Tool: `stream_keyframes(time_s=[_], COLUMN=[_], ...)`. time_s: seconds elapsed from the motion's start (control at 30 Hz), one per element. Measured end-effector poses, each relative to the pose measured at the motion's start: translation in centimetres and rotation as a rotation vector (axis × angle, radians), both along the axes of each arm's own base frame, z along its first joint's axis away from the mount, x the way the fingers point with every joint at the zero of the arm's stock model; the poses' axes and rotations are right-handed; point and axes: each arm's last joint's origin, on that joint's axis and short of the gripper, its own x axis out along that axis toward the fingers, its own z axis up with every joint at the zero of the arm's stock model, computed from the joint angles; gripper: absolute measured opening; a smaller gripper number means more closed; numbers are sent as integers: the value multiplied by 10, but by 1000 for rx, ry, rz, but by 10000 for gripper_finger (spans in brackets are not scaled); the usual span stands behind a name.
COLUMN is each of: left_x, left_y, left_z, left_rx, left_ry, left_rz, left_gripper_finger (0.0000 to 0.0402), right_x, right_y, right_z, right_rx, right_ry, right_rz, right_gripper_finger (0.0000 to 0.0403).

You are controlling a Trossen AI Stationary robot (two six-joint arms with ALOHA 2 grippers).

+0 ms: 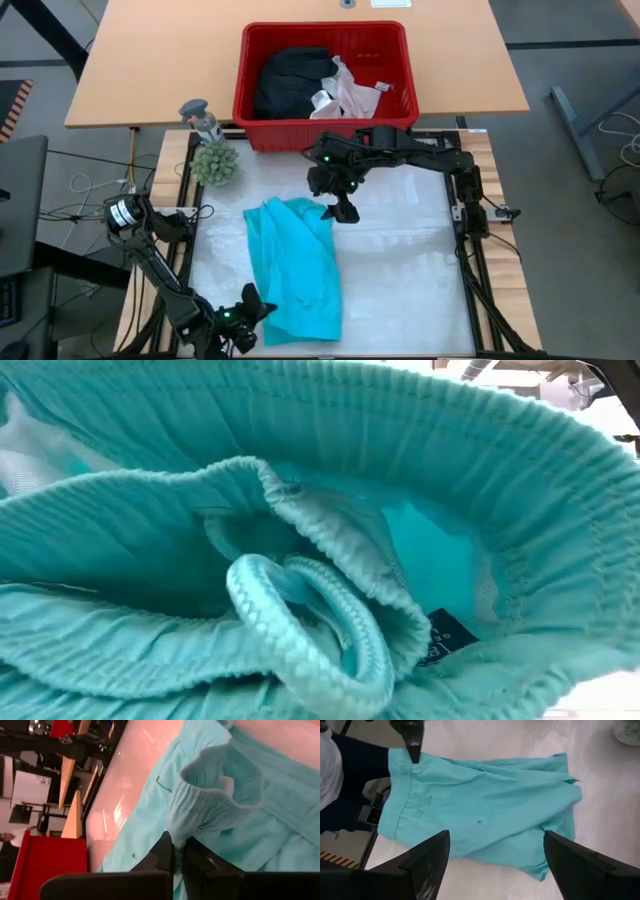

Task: Fold Laundry from Bin
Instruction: Fold the blue shorts

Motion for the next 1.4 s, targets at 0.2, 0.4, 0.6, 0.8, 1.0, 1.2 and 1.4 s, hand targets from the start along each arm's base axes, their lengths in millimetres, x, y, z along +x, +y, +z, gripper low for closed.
stream_keyframes(time_s=[0.2,0.4,0.6,0.8,1.0,1.2,1.4], left_x=[9,18,23,24,15,7,-8], left_y=[-3,12,15,9,9,-5,12], left_z=[8,-14,-20,-11,21,42,50], left_rx=[-189,-431,-574,-644,-668,-666,-365], left_ry=[50,228,352,430,563,440,231], left_rz=[1,63,15,-28,91,-17,98], left_gripper_finger=[1,5,42,99,137,139,139], right_x=[0,1,2,0,3,8,19], right_y=[6,11,14,13,3,-15,-38], right_z=[0,0,1,-1,-10,-22,-50], right_rx=[-1,3,12,17,-43,-62,-84], right_ry=[-3,-4,-20,12,37,36,31], right_rz=[20,27,25,16,4,-28,-42], right_gripper_finger=[340,340,340,340,340,340,340])
